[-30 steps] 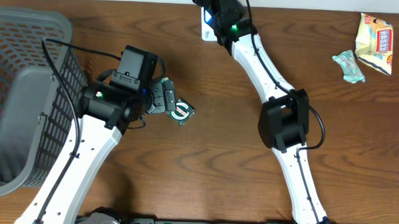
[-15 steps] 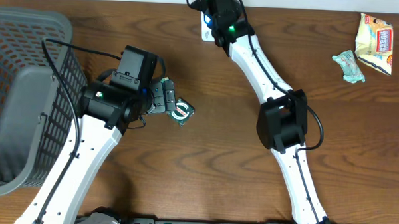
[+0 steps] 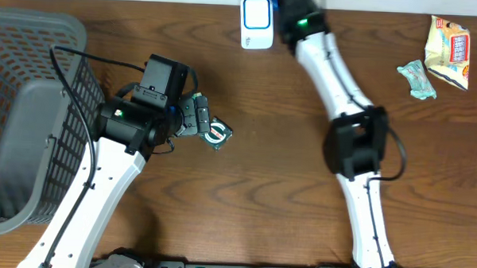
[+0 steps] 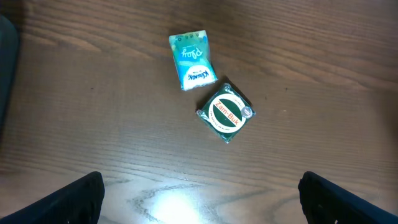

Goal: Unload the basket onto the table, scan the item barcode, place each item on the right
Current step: 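Carry the orange box right and release it at the table's right edge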

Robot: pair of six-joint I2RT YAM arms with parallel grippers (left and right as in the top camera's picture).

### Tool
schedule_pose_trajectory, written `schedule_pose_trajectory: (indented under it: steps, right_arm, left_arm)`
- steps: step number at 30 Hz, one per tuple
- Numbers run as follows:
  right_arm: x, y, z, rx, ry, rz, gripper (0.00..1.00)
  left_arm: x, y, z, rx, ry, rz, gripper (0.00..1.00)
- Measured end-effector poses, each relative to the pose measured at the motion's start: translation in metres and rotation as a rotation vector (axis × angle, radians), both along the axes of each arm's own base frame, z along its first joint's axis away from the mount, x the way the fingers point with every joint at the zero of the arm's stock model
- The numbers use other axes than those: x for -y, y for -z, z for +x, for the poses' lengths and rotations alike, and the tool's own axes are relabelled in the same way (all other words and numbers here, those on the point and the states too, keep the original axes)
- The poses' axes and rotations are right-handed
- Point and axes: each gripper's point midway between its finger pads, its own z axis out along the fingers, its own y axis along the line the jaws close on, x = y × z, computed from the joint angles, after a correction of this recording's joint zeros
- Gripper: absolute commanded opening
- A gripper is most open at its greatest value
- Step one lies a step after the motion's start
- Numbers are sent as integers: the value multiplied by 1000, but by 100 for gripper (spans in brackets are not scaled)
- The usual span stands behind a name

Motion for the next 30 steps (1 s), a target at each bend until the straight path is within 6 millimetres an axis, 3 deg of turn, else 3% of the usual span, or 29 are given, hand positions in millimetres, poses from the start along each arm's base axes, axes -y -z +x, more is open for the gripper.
schedule_pose_trajectory:
  steps: [3, 7, 10, 14, 18, 24, 30]
  right_arm:
    - [63, -3, -13, -44, 155, 2, 1]
    - [158, 9, -40, -120, 388, 25, 1]
    - [212, 16, -62, -167, 512, 41, 1]
    - [268, 23, -91, -210, 657, 68, 1]
    - [304, 28, -115, -219, 791, 110, 1]
    - [335, 38, -140, -242, 898, 209, 1]
    - [355, 45, -155, -247, 967, 287, 18]
  left_arm:
    - [0, 0, 0, 0, 0, 0, 98]
    - [0, 0, 0, 0, 0, 0, 98]
    - [0, 0, 0, 0, 0, 0, 98]
    - [0, 0, 0, 0, 0, 0, 98]
    - [0, 0, 0, 0, 0, 0, 98]
    - [0, 0, 0, 0, 0, 0, 98]
    - [0, 0, 0, 0, 0, 0, 98]
